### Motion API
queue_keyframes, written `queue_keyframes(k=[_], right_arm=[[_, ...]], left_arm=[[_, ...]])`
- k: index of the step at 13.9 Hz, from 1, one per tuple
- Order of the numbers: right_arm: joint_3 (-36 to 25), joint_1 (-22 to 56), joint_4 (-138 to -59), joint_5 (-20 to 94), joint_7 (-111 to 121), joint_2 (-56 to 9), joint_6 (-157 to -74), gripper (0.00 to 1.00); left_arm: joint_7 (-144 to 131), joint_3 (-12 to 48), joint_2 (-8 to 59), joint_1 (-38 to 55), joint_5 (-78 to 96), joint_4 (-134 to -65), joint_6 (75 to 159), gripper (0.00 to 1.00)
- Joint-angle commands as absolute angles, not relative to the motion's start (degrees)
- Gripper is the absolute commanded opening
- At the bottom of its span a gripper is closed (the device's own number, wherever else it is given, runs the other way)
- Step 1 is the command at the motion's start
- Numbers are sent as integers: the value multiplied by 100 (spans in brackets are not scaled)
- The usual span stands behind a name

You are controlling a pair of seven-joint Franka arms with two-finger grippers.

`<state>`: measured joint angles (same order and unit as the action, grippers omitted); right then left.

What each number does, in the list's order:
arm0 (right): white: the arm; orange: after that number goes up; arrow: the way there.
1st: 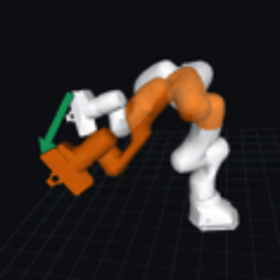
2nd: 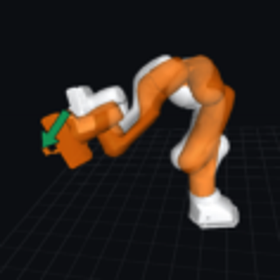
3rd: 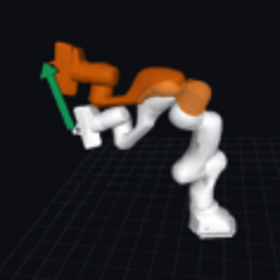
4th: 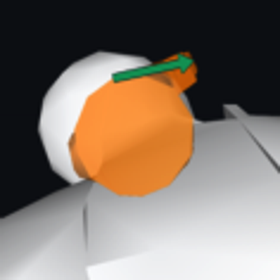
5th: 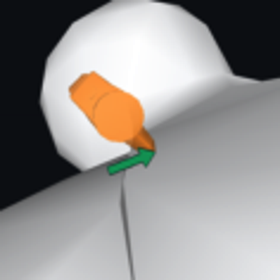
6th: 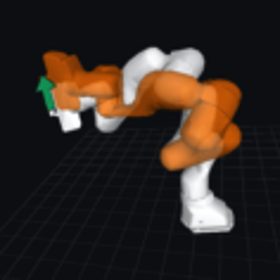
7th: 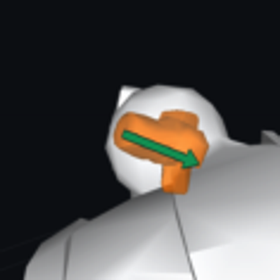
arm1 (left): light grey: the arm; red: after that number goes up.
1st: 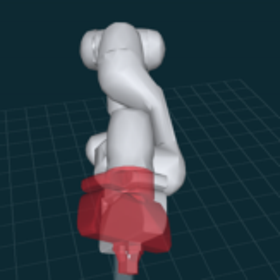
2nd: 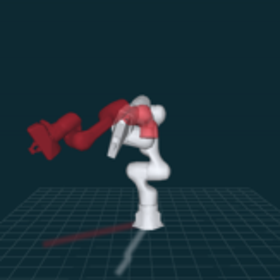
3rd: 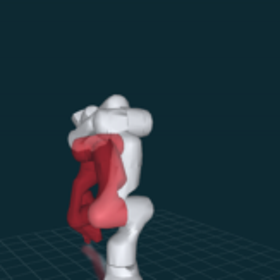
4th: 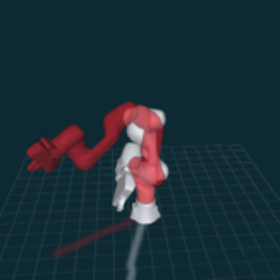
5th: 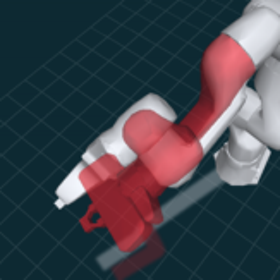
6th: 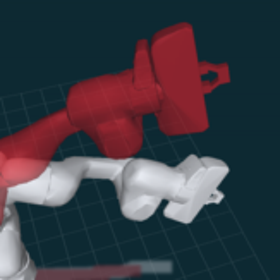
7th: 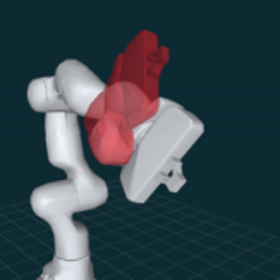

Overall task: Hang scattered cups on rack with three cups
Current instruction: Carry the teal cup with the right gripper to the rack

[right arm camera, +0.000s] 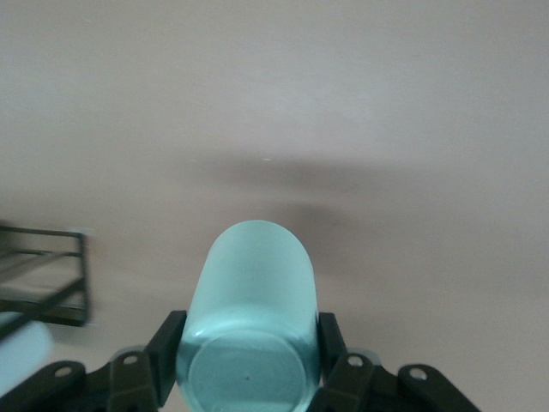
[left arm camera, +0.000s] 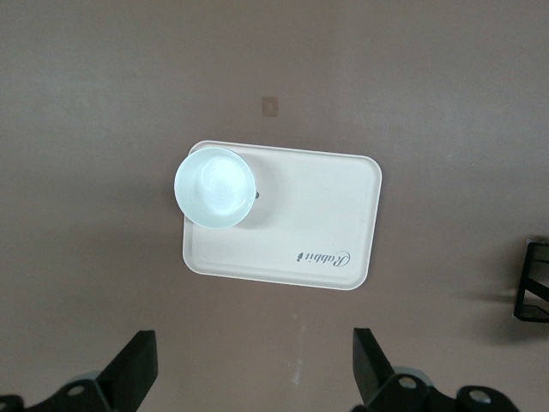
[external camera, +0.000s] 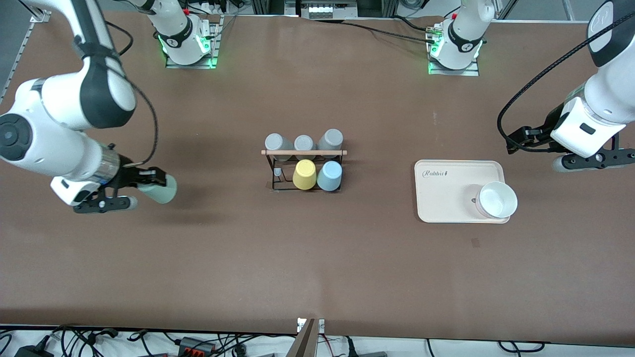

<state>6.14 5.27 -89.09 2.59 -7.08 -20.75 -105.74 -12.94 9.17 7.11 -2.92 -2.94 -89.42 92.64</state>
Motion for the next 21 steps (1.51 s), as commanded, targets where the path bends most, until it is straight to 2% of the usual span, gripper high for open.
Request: queue_keyframes(k=[1, 6, 10, 21], right_arm=[[580, 1272, -8578, 176, -1832, -2338, -10424, 30], [589, 2345, -8035, 123, -4153, -2750, -10503, 30], [589, 2838, -7577, 114, -5114, -3190, -10512, 30], [589, 2909, -7576, 149, -5124, -3551, -10696, 30]], left_arm=[[-1143, 949, 659, -352, -185, -8886, 9167, 100], [-1143, 940, 659, -360, -185, -8886, 9167, 100], [-1143, 940, 659, -360, -185, -8886, 9167, 100], [-1134, 923, 659, -360, -185, -8886, 9167, 100]])
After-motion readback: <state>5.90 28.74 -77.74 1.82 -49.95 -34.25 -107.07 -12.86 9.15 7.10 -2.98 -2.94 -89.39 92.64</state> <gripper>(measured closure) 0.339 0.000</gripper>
